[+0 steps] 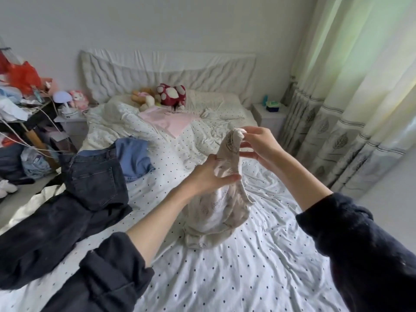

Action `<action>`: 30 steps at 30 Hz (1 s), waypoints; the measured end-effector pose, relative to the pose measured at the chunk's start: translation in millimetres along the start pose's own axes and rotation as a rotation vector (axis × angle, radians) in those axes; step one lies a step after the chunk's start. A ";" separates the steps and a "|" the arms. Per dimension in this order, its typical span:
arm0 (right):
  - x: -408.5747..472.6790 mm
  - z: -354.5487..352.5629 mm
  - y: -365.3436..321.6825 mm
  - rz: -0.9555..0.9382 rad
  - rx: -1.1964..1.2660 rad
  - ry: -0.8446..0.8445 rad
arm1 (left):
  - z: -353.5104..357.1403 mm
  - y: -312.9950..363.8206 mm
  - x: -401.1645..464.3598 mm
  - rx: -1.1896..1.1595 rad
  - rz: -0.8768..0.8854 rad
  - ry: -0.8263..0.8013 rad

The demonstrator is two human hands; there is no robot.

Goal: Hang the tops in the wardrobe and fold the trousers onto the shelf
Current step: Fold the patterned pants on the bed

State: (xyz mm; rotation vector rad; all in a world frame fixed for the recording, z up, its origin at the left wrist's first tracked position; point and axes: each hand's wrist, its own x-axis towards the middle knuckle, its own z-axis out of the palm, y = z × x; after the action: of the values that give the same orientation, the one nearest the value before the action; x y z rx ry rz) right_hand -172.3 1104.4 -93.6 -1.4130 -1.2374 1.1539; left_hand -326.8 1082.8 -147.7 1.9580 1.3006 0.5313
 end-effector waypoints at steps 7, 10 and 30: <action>-0.1 4.3 6.3 -0.042 -0.105 0.064 | 24.8 3.3 1.4 -0.025 -0.039 0.345; 2.2 6.4 8.5 -0.032 -0.084 0.093 | 25.9 8.9 0.2 0.081 0.003 0.437; 0.0 3.4 39.6 0.246 0.206 0.003 | -72.1 1.1 19.1 0.189 -0.003 0.273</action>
State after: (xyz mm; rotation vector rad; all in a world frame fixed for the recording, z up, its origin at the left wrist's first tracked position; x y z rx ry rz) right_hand -169.7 1101.0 -133.1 -1.4359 -0.9302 1.4022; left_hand -366.9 1124.2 -100.3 2.0901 1.5718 0.7166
